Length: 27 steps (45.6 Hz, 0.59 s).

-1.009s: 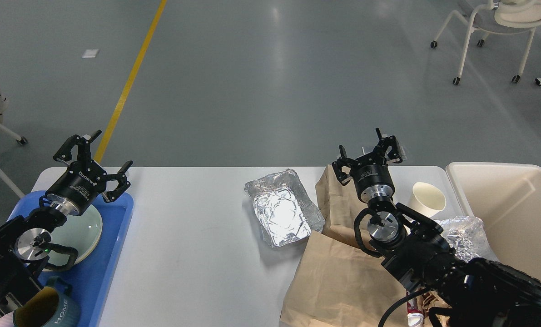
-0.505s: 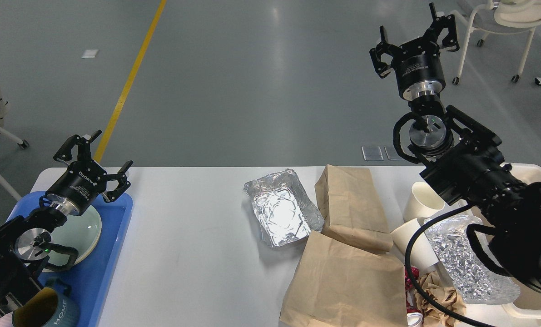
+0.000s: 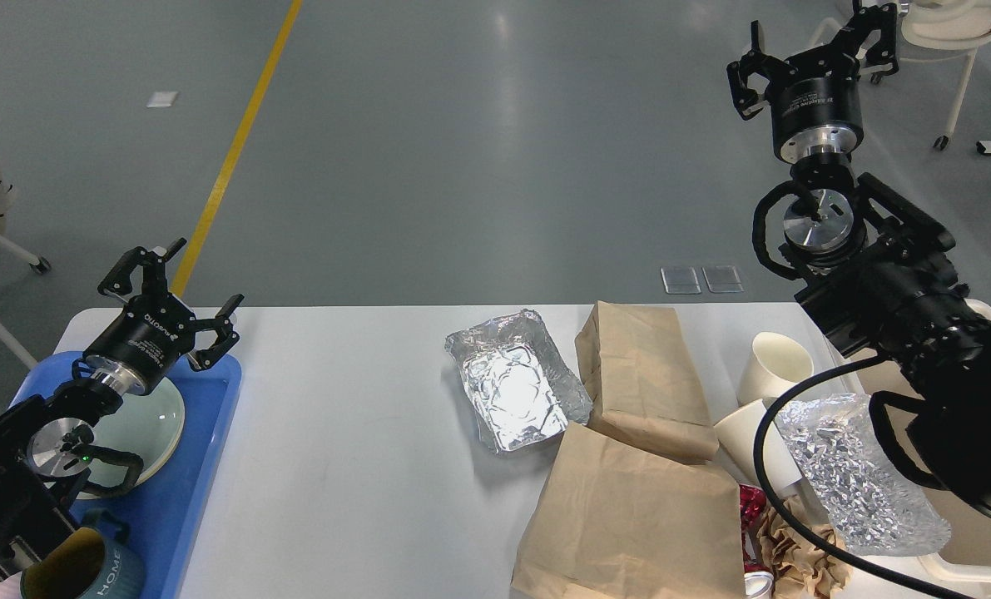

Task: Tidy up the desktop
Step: 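Lift the right gripper up away from the paper bag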

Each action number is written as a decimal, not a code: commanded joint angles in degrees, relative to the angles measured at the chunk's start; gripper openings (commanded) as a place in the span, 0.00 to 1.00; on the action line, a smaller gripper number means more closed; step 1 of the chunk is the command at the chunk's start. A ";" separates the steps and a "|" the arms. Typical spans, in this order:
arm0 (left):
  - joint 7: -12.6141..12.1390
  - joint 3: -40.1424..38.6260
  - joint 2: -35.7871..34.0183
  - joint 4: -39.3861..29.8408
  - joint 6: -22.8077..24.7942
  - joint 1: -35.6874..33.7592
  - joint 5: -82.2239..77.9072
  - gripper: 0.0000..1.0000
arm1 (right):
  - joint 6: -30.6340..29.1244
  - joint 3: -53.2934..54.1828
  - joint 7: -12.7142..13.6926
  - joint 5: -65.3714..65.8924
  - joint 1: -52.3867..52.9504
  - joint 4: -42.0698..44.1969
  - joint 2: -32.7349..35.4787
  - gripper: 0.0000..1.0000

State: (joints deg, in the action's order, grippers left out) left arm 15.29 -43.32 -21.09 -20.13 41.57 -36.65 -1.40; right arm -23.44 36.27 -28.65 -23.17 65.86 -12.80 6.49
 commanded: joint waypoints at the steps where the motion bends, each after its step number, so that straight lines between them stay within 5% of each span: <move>1: 0.00 -0.01 0.00 0.00 0.00 0.00 0.00 1.00 | 0.32 -9.43 7.54 4.44 0.58 -1.00 0.10 1.00; 5: 0.00 -0.01 0.00 0.00 0.00 0.00 0.00 1.00 | 0.24 -19.19 15.19 6.64 1.46 -1.00 2.20 1.00; 9: 0.00 -0.01 0.00 0.00 0.00 0.00 0.00 1.00 | -1.17 -29.99 19.07 7.52 2.16 -2.75 7.30 1.00; 27: 0.00 -0.01 0.00 0.00 0.00 0.00 0.00 1.00 | -8.28 -72.55 18.99 26.84 27.90 -22.88 18.21 1.00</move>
State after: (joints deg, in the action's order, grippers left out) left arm 15.29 -43.32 -21.10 -20.13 41.57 -36.65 -1.41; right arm -29.80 -26.28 -9.19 -5.40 85.58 -30.62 24.01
